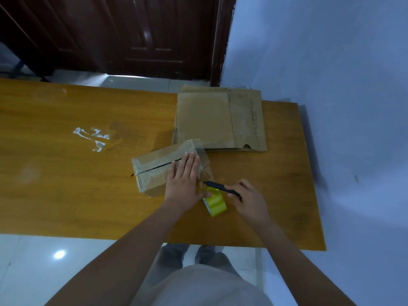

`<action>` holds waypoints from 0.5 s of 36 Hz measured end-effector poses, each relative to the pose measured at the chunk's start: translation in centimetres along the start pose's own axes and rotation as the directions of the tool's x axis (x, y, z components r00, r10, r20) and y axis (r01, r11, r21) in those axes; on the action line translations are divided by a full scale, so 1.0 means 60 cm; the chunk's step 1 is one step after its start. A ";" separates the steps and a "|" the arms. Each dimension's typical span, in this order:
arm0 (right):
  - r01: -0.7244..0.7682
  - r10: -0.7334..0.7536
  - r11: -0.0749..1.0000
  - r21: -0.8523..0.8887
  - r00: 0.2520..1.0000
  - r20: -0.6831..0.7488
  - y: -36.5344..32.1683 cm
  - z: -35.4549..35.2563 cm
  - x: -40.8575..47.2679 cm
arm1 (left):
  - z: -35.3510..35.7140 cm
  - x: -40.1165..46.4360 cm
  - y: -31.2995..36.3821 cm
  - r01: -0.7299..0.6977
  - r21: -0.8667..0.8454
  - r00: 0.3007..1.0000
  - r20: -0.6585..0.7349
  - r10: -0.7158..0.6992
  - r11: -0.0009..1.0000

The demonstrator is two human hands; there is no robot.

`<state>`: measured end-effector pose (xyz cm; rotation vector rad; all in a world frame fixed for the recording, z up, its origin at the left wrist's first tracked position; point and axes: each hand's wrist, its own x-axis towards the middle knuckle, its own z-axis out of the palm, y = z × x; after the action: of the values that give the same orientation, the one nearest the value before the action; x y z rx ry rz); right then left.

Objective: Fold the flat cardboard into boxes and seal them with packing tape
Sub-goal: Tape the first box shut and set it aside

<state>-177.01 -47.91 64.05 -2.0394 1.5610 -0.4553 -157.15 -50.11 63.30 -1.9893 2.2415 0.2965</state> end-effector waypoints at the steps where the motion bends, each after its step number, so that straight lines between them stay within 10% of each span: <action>1: 0.001 -0.002 1.000 -0.028 1.000 -0.015 -0.003 0.002 0.002 | 0.000 0.000 0.000 -0.001 0.004 1.000 0.000 0.001 1.000; 10: 0.005 -0.019 0.992 -0.125 0.994 -0.110 0.006 -0.005 0.002 | 0.006 0.002 0.000 0.004 0.019 1.000 -0.028 -0.004 1.000; 18: -0.519 0.499 0.854 -0.009 0.826 -0.263 0.088 -0.026 0.004 | 0.004 0.002 0.000 0.011 0.026 0.999 -0.033 -0.010 1.000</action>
<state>-181.95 -49.49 62.16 -1.5579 2.2230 -0.4564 -157.17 -50.15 63.02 -2.0066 2.2423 0.2342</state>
